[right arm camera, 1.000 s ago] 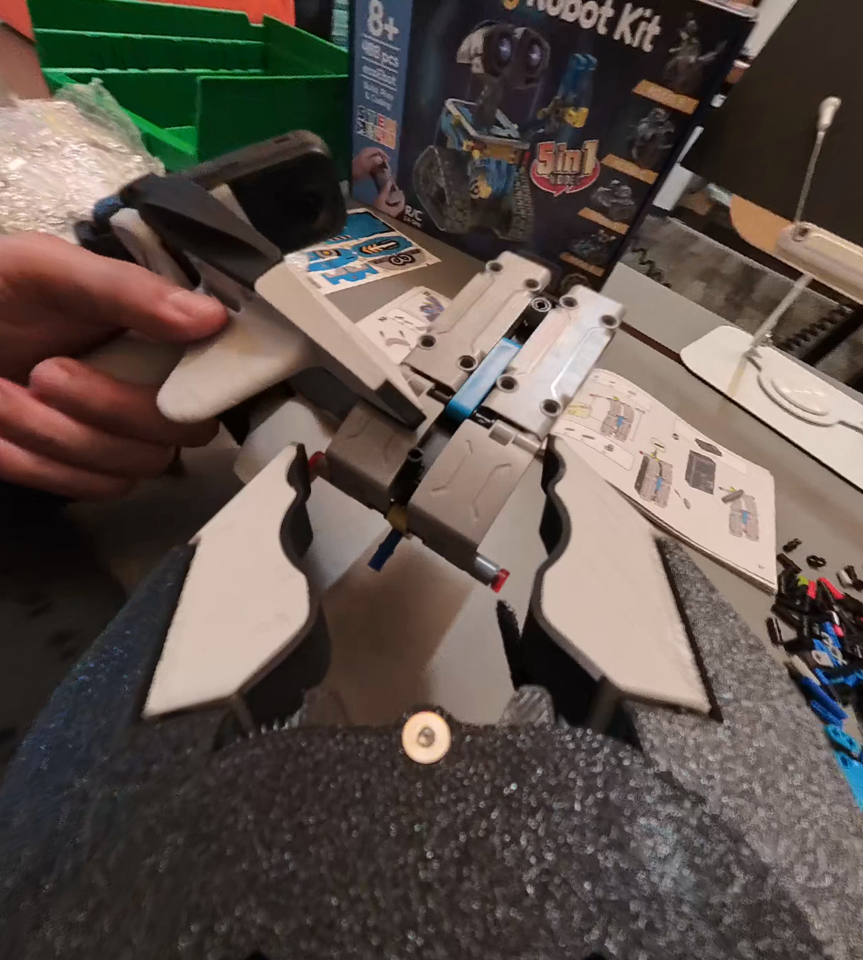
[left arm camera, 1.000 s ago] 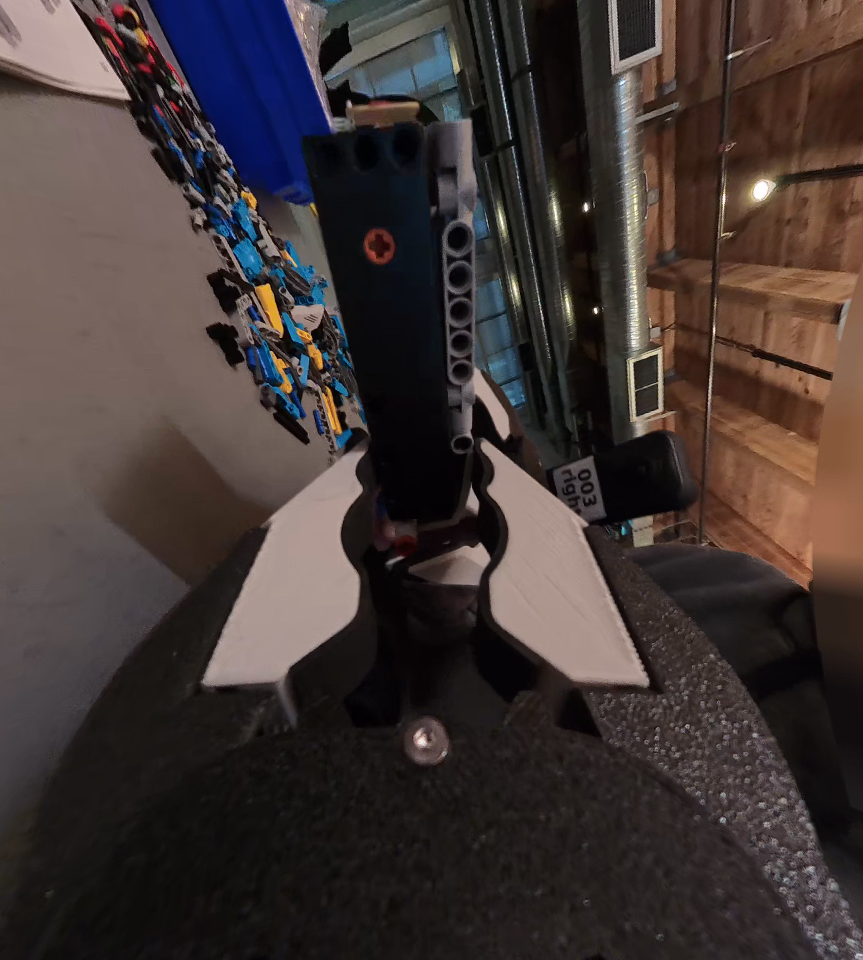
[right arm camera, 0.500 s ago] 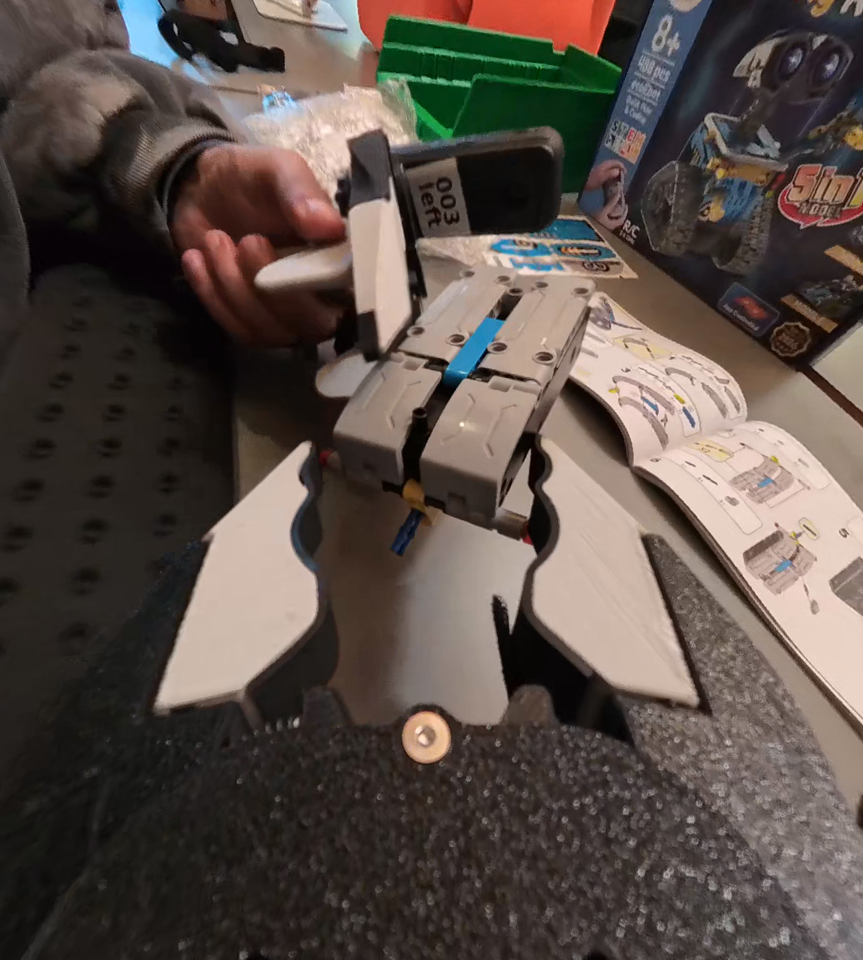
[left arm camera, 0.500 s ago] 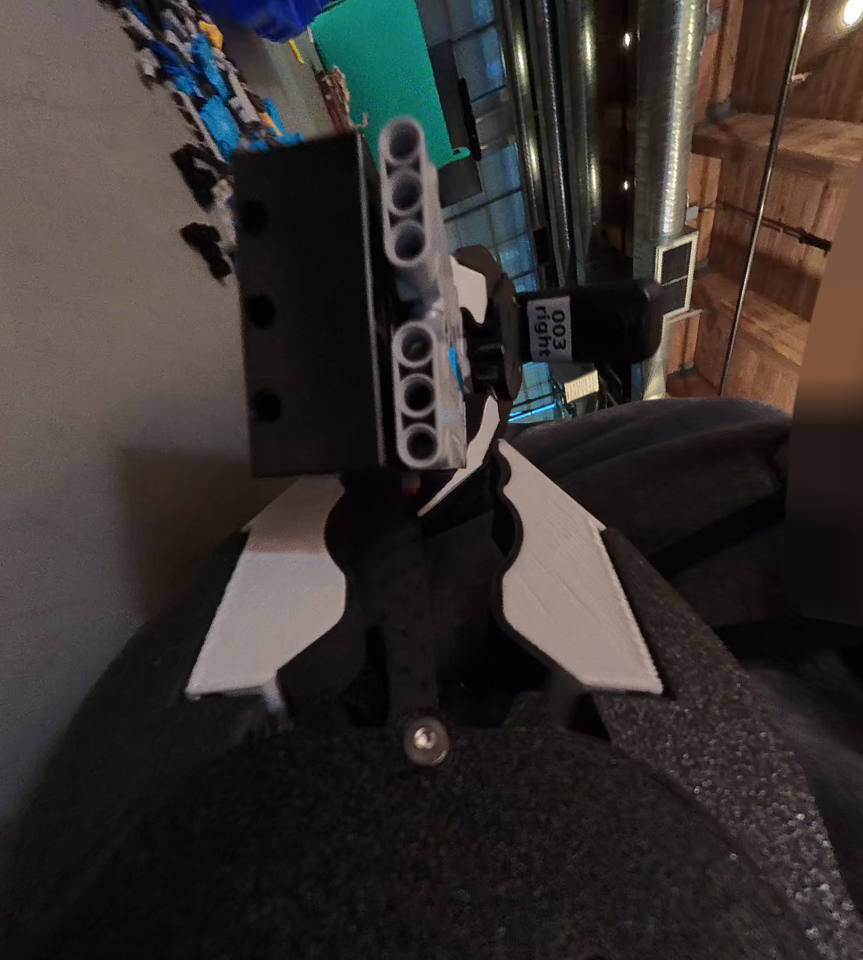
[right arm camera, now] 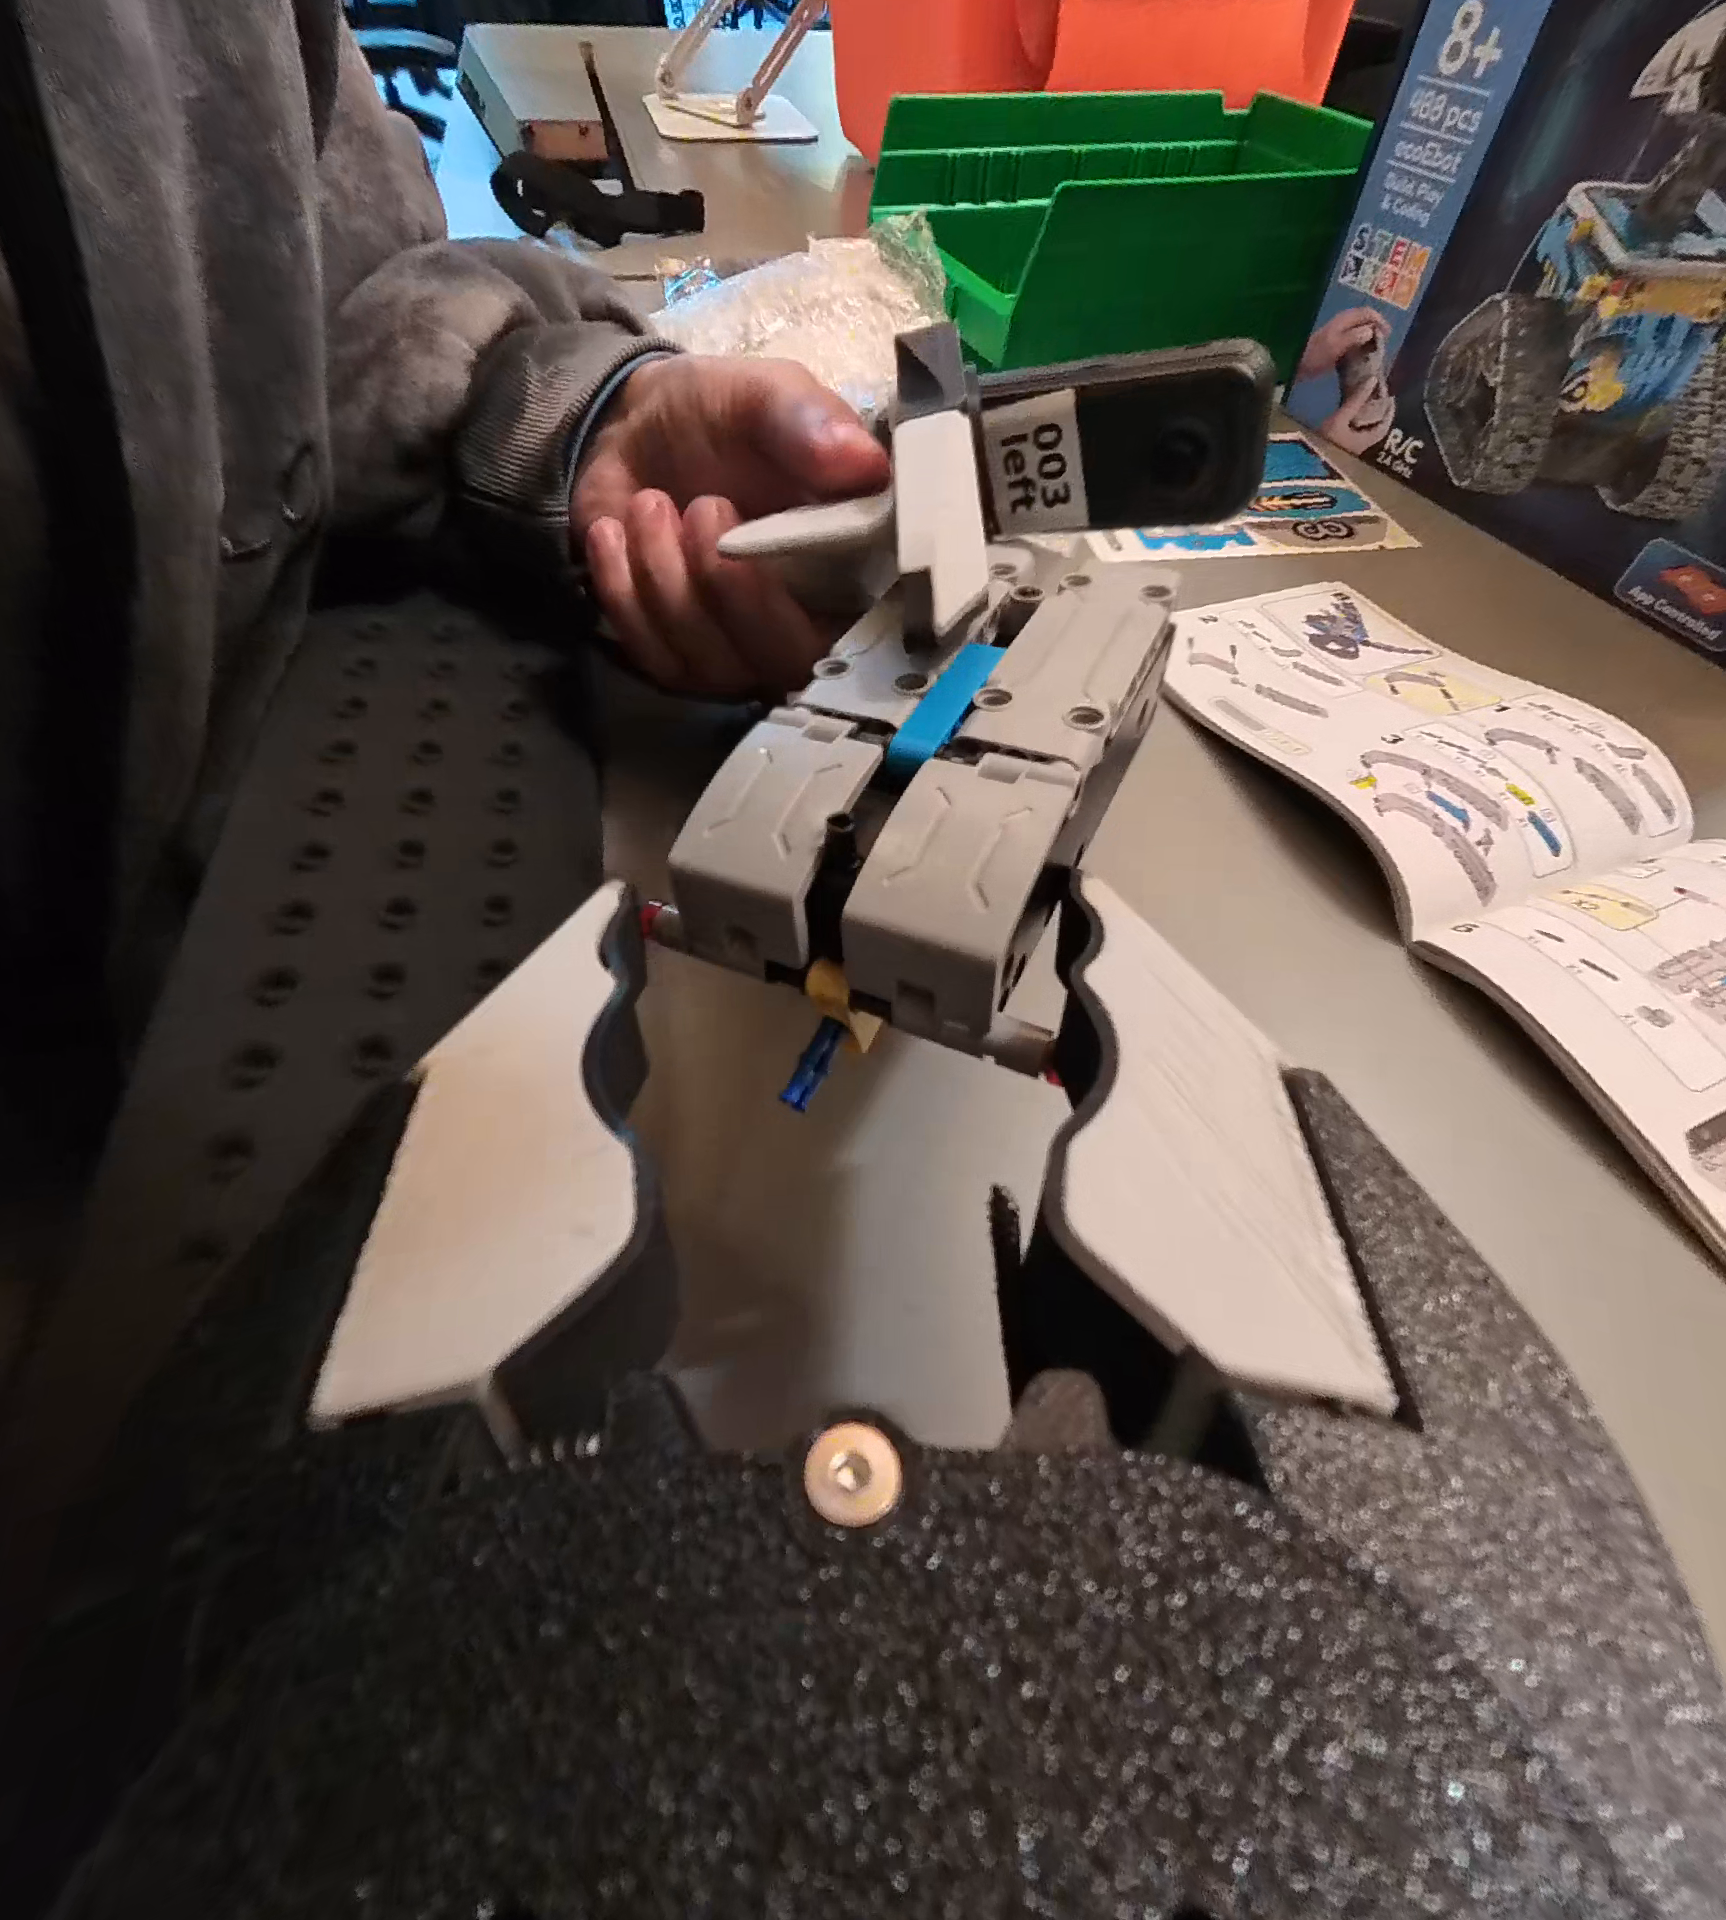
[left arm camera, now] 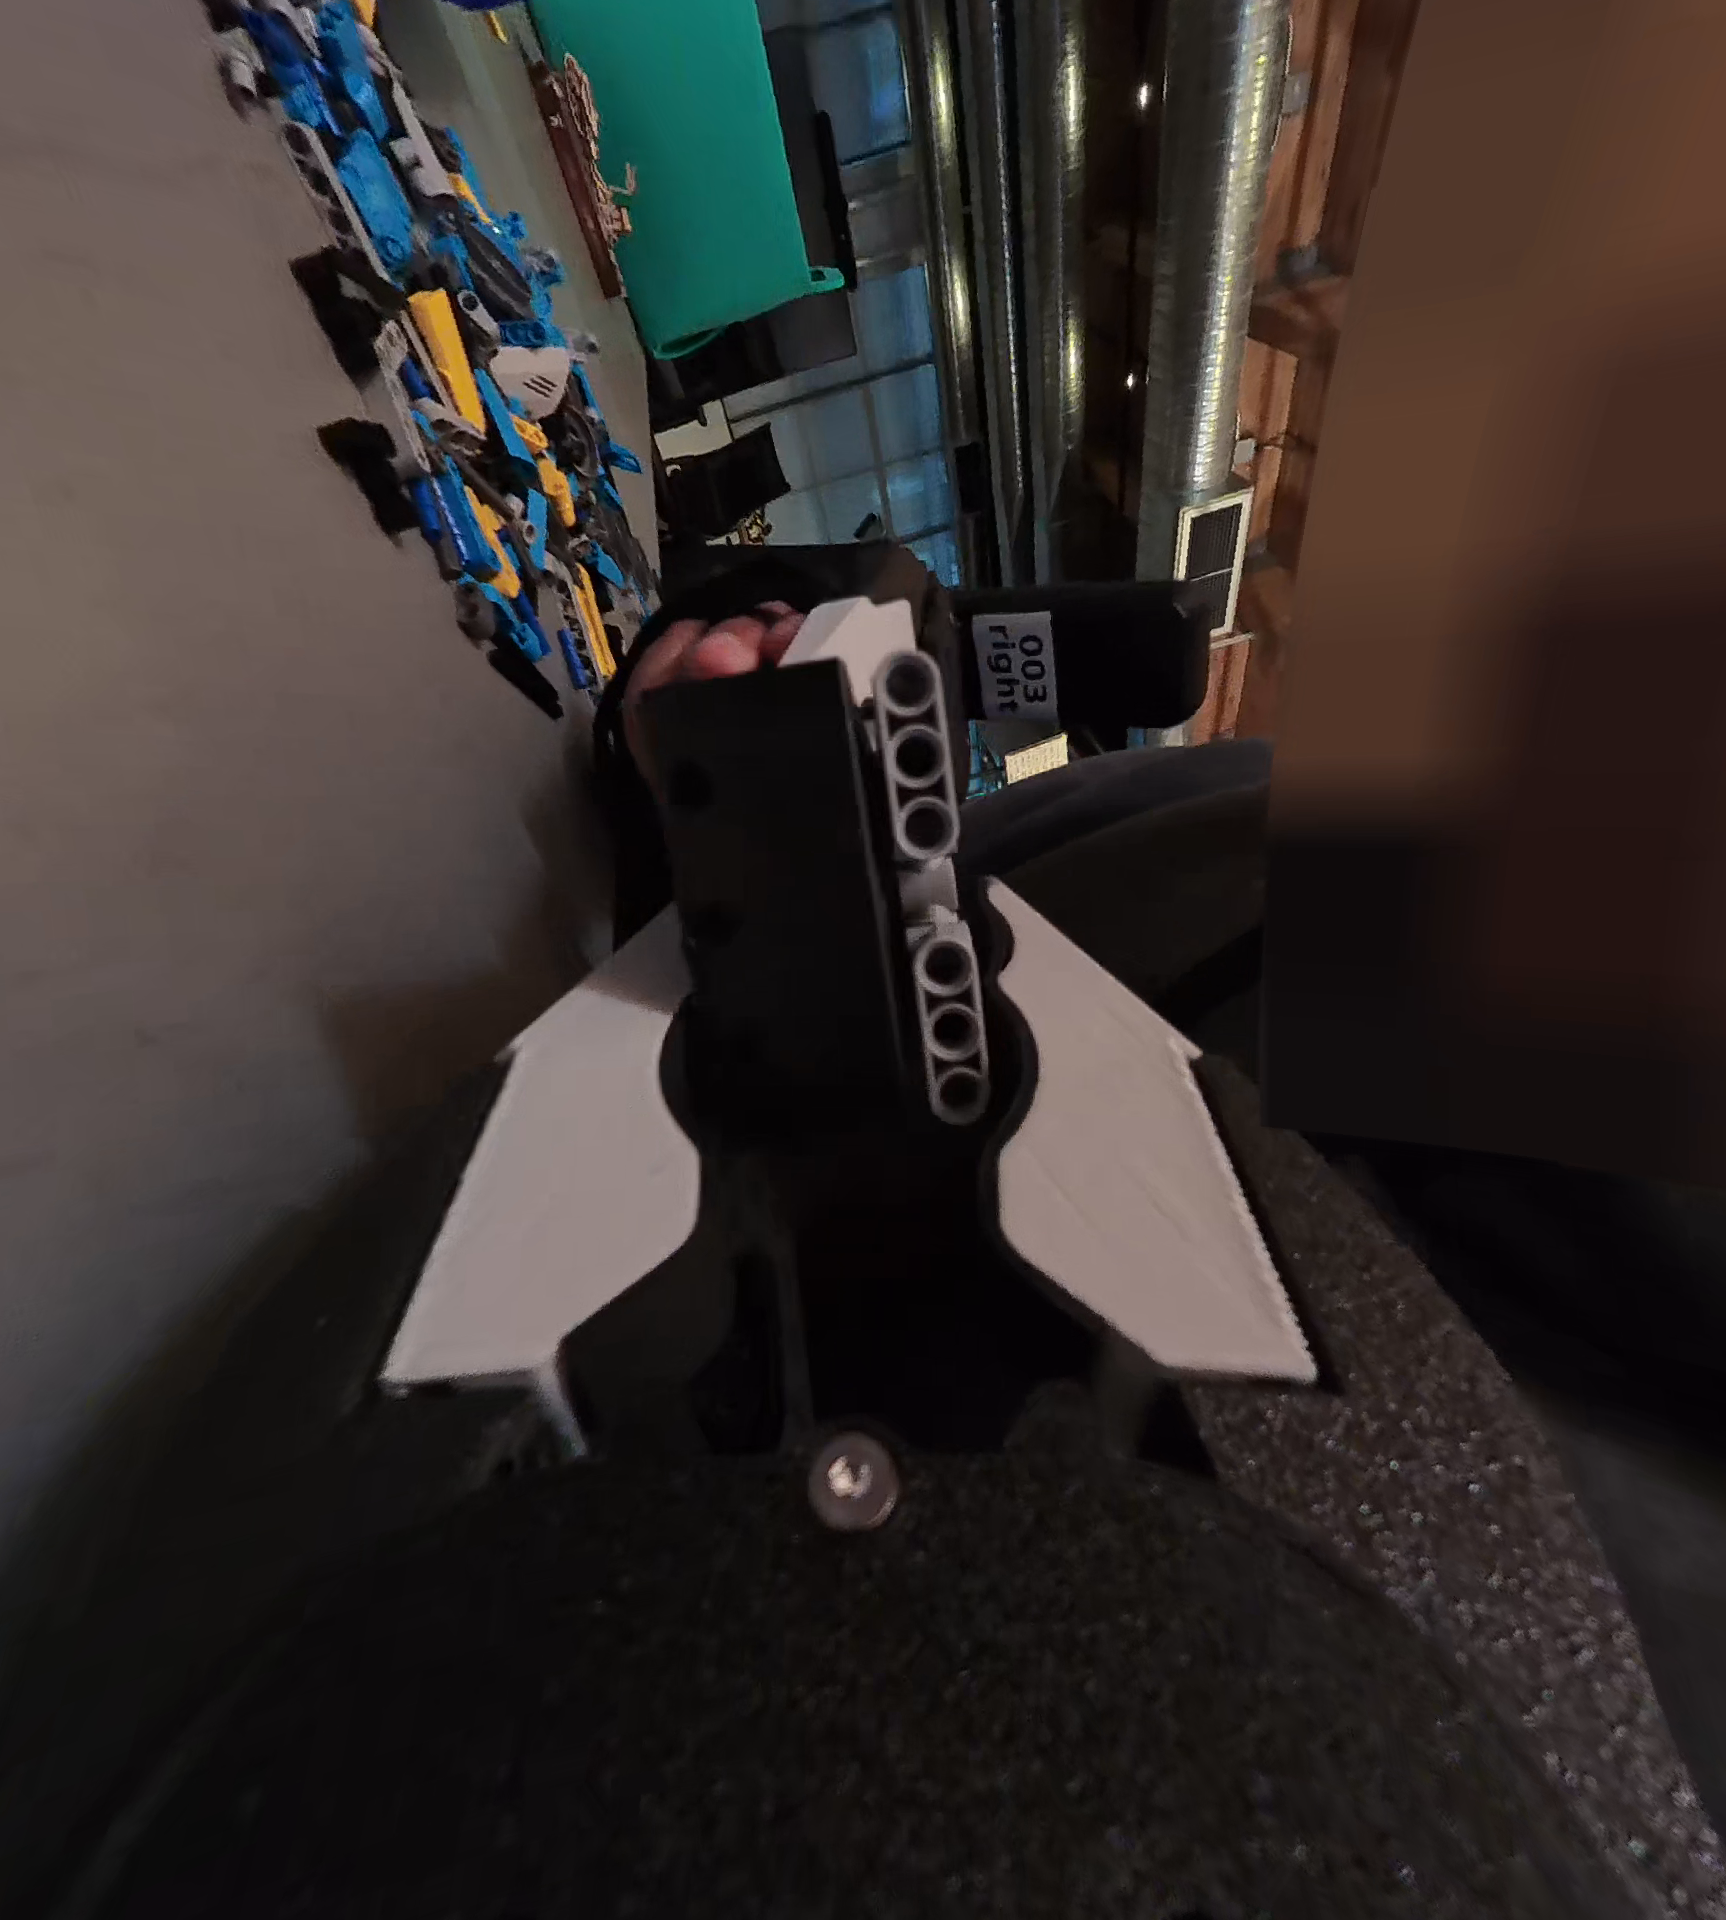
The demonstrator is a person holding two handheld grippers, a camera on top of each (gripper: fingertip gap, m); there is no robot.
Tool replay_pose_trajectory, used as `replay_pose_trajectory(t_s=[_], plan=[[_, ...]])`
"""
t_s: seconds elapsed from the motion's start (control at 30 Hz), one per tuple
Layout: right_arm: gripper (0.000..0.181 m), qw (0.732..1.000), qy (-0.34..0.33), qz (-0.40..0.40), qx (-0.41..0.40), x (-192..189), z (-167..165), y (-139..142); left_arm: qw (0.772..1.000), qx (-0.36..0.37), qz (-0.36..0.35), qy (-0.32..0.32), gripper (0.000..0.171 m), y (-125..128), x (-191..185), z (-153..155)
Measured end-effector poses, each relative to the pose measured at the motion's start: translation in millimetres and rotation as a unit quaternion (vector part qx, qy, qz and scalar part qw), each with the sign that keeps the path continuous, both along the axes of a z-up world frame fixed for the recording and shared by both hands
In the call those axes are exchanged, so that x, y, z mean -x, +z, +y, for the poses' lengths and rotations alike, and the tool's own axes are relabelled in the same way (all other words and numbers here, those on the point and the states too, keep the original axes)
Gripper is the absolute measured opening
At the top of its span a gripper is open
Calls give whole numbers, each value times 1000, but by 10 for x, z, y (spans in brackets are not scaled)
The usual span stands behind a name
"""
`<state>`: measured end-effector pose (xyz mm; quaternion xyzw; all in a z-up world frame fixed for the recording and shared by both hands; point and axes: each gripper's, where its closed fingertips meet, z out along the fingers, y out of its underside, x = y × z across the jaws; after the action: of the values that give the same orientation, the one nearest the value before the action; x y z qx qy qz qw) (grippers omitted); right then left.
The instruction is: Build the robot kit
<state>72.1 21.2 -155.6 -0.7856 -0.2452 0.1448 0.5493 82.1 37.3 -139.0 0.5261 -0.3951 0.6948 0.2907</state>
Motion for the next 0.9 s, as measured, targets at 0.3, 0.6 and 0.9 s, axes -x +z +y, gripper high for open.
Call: replay_pose_trajectory(t_s=[0.3, 0.6, 0.9], plan=[[68, 995, -58, 20, -77, -256, 26, 267, 1000, 21, 8, 10, 40, 28, 11, 31], [56, 981, -160, -19, -103, -616, 76, 337, 999, 5, -11, 48, 40, 44, -24, 84], [78, 918, -92, 385, 22, -482, 93, 456, 979, -71, -107, 156, 39, 302, -68, 306]])
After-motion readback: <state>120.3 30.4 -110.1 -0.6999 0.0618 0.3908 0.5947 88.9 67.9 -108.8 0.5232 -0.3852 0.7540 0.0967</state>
